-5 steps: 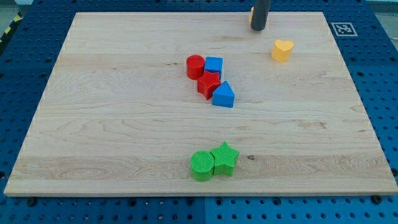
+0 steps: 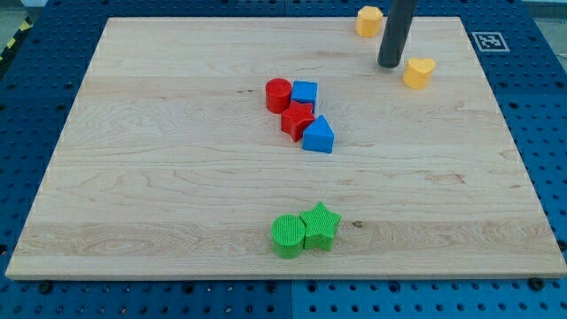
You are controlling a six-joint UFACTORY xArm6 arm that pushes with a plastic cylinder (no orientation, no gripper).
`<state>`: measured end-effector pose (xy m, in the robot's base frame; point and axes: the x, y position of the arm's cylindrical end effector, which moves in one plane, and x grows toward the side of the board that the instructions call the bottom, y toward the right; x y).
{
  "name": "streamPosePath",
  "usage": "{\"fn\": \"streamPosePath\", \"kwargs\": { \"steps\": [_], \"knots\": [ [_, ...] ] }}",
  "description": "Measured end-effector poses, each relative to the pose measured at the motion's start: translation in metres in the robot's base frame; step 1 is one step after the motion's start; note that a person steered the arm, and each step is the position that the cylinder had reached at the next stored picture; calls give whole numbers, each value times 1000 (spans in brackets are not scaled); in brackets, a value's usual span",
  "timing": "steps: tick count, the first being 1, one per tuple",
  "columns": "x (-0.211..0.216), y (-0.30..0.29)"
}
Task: Push yellow heart closer to the green star
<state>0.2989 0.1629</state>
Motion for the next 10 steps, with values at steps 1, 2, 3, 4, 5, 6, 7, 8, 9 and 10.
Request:
{"fn": "streamPosePath", "kwargs": {
  "steps": [1,2,3,4,5,6,7,8,9,10],
  "knots": [
    [1,27],
    [13,30],
    [45,30],
    [83,31],
    [125,34],
    [163,42],
    [196,52],
    [232,64],
    [234,87],
    [238,114]
  ]
}}
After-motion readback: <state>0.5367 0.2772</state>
